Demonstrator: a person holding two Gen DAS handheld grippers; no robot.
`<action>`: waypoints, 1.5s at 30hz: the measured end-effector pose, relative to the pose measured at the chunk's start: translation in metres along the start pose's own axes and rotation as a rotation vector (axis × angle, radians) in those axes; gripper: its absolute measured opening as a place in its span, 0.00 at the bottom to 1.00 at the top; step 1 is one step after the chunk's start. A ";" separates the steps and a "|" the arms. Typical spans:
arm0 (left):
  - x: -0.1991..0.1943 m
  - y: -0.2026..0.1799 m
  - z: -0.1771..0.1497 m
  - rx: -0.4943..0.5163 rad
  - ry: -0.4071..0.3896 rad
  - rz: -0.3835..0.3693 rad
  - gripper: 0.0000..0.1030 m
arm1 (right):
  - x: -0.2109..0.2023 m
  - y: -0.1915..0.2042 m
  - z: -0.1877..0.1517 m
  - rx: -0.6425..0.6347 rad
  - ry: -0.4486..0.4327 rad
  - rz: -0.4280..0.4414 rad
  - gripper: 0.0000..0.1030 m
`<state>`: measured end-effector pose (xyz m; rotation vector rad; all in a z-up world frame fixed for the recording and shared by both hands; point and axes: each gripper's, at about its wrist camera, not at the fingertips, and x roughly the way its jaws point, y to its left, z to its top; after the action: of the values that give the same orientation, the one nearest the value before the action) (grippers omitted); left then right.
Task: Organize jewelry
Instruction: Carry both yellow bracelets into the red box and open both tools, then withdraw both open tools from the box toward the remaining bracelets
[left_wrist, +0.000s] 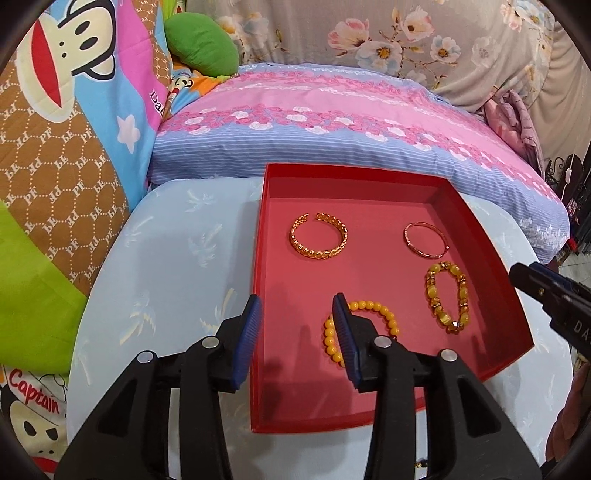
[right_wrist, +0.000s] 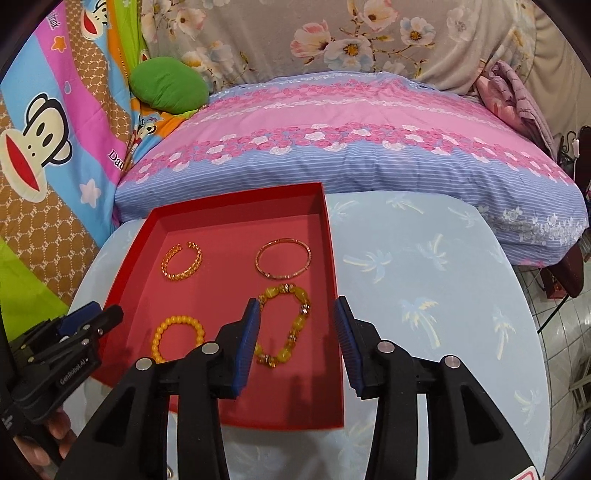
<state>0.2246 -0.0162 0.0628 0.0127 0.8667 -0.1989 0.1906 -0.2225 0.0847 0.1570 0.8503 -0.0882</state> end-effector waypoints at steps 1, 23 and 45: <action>-0.002 0.000 -0.001 -0.001 -0.001 -0.002 0.38 | -0.003 0.000 -0.002 -0.001 -0.001 0.002 0.39; -0.062 -0.007 -0.074 -0.015 0.016 -0.029 0.38 | -0.068 -0.006 -0.086 -0.024 0.022 0.005 0.39; -0.075 -0.004 -0.167 -0.022 0.135 -0.047 0.38 | -0.076 0.005 -0.185 -0.033 0.184 0.058 0.39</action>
<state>0.0501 0.0076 0.0115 -0.0150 1.0043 -0.2348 0.0042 -0.1838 0.0222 0.1609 1.0296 -0.0051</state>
